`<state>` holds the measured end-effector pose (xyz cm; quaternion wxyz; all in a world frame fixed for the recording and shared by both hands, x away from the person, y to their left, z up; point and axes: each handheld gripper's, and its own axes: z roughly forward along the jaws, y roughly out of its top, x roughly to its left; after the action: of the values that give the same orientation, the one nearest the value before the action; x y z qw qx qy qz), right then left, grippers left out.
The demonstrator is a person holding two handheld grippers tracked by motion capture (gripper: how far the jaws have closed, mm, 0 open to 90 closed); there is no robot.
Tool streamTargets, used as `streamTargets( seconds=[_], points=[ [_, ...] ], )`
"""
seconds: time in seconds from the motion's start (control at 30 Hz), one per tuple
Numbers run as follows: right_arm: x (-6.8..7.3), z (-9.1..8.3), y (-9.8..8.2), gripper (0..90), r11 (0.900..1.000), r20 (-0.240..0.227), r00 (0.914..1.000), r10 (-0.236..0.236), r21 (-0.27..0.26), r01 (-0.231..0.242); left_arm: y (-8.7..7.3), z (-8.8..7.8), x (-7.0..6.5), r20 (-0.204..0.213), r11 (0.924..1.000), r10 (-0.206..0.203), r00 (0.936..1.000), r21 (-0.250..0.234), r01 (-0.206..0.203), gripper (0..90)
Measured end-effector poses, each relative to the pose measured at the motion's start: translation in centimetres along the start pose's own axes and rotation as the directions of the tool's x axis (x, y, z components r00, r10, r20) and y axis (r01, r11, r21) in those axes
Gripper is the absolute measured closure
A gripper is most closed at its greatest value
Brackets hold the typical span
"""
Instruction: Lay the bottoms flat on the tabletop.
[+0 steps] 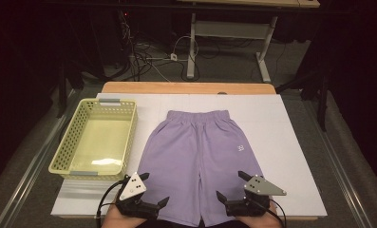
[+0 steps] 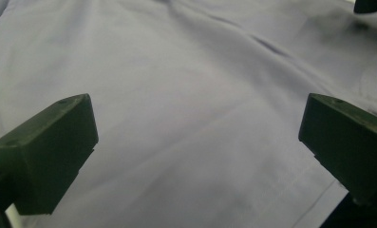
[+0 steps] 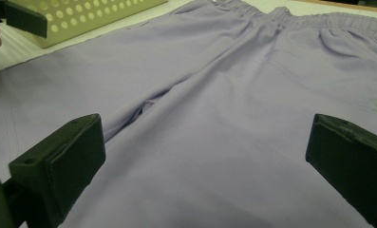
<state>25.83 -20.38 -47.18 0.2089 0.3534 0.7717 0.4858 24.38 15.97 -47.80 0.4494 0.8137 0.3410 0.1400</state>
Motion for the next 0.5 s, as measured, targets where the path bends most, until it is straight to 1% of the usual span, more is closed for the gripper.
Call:
streamTargets(
  seconds=[0.07, 0.2, 0.27, 0.4, 0.43, 0.47, 0.5],
  points=[
    [0.0, 0.4, 0.3, 0.1, 1.0, -0.012, 0.9999, -0.006, -0.001, 0.006, -0.5, -0.4, 0.2, -0.014, 0.9999, -0.013, 0.9998, 0.003, 0.013, 2.8],
    [0.0, 1.3, 0.8, 0.1, 1.0, -0.036, 0.9992, -0.016, -0.001, 0.016, -1.5, -1.0, 0.7, -0.059, 0.999, -0.024, 0.998, 0.037, 0.026, 8.9],
    [0.2, 1.8, 1.0, 0.1, 1.0, -0.054, 0.9983, -0.025, 0.001, 0.025, -2.0, -1.5, 1.0, -0.069, 0.998, -0.051, 0.9963, 0.035, 0.053, 12.8],
    [0.5, 2.7, 1.4, 0.1, 0.999, -0.086, 0.9953, -0.046, 0.004, 0.046, -2.9, -2.5, 1.6, -0.101, 0.9952, -0.084, 0.9913, 0.04, 0.089, 19.3],
    [0.6, 2.9, 1.5, 0.1, 0.999, -0.092, 0.9946, -0.049, 0.005, 0.05, -3.2, -2.7, 1.7, -0.119, 0.9944, -0.086, 0.9892, 0.051, 0.093, 21.2],
    [0.6, 3.0, 1.6, 0.1, 0.999, -0.099, 0.9939, -0.05, 0.005, 0.051, -3.6, -3.0, 1.9, -0.138, 0.9926, -0.096, 0.9857, 0.06, 0.106, 23.7],
    [0.7, 3.2, 1.6, 0.1, 0.998, -0.108, 0.9926, -0.054, 0.004, 0.055, -4.0, -3.2, 2.2, -0.138, 0.9898, -0.119, 0.9833, 0.062, 0.128, 26.3]
  ],
)
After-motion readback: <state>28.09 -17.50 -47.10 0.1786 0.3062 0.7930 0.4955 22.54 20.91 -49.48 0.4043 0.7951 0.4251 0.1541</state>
